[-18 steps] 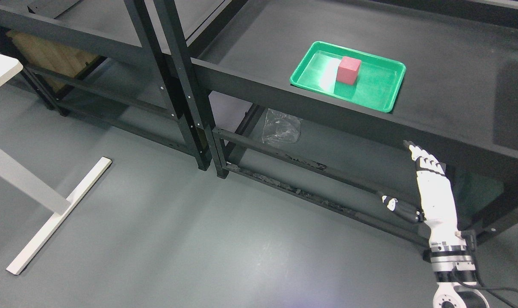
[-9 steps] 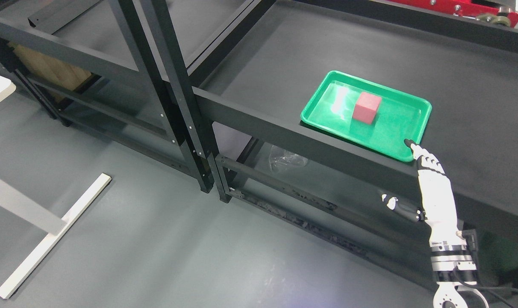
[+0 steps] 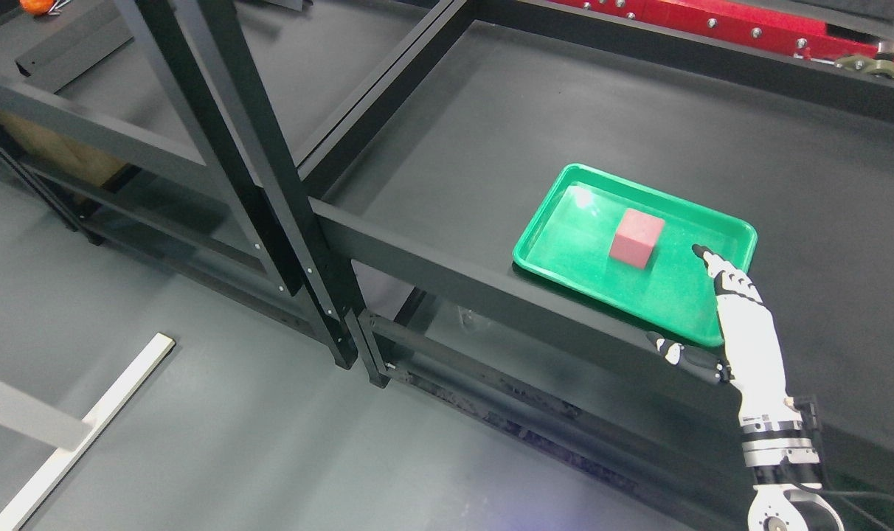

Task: Pick pink block from left shelf to tray
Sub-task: 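Reach the right hand over the pink cube in the green tray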

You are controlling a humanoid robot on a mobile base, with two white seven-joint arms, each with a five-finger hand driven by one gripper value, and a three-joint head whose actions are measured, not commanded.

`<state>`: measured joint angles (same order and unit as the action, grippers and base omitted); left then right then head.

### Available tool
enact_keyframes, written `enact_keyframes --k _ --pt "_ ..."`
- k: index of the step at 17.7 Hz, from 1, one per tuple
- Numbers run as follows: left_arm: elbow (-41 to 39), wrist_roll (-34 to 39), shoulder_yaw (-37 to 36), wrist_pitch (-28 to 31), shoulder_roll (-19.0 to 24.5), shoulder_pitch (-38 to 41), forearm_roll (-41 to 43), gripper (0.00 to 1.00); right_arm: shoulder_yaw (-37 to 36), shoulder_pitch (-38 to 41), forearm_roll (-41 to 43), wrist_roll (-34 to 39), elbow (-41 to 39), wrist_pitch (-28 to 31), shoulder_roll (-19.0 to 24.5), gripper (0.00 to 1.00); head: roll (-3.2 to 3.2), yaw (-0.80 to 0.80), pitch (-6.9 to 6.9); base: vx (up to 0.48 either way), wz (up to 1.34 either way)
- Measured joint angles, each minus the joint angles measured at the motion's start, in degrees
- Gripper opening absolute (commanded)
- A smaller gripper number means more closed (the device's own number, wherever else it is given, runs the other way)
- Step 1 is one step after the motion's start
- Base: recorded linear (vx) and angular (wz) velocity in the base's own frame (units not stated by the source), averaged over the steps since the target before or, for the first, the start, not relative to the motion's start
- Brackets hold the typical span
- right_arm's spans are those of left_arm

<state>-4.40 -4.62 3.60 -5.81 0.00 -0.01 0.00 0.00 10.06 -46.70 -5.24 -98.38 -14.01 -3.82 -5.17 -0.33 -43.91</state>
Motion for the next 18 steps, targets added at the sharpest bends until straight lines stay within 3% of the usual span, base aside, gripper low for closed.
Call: enact_keyframes --k 18 --pt "0.0 0.0 0.0 0.03 0.0 0.01 0.0 1.0 4.47 -0.41 -4.37 8.38 2.29 6.28 -0.56 0.97 0.0 0.0 0.0 0.17 0.04"
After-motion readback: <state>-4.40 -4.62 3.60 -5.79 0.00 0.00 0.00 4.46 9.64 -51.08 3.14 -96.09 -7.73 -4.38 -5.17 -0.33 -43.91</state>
